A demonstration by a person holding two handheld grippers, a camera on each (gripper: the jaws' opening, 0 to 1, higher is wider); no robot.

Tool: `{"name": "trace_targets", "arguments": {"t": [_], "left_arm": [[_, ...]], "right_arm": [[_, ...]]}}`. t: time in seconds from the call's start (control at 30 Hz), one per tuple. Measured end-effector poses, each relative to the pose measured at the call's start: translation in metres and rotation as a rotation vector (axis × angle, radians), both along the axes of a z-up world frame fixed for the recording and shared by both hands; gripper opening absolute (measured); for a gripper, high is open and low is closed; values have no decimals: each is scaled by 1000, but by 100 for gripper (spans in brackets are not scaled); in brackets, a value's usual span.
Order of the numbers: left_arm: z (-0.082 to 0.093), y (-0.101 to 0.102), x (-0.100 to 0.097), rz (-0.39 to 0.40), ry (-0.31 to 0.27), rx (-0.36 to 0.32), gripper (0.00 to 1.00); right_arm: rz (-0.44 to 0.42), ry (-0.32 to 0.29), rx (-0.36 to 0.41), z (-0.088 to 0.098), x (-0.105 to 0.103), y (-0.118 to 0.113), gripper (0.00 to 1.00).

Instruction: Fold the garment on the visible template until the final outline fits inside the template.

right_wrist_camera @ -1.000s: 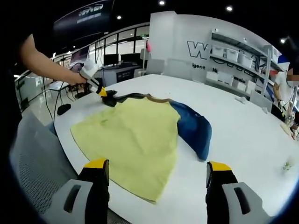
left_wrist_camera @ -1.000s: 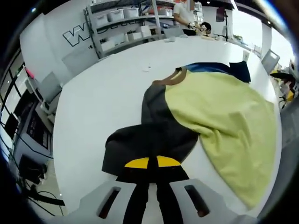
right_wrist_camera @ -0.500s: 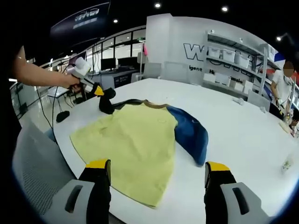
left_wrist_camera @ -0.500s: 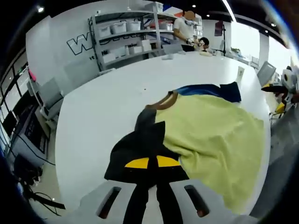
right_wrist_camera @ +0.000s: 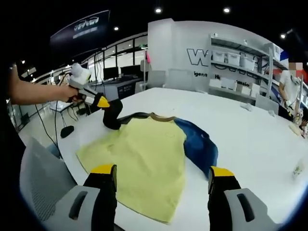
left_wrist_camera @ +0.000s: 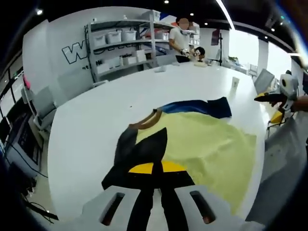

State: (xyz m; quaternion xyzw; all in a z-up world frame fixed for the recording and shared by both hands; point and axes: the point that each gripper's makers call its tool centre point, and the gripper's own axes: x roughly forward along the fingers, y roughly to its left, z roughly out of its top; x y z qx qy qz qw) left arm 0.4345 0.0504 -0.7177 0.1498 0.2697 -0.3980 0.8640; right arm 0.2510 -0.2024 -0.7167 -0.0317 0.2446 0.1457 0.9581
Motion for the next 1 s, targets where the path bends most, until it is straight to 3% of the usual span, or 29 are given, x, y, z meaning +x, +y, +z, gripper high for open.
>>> {"name": "trace_targets", "arguments": {"t": [0.43, 1.0], "left_arm": [[7, -36, -24, -8, 37, -106, 7], [14, -70, -49, -43, 50, -173, 7]], "right_arm": [[52, -13, 70, 10, 22, 32, 67], [121, -30, 156, 27, 53, 68, 61]]}}
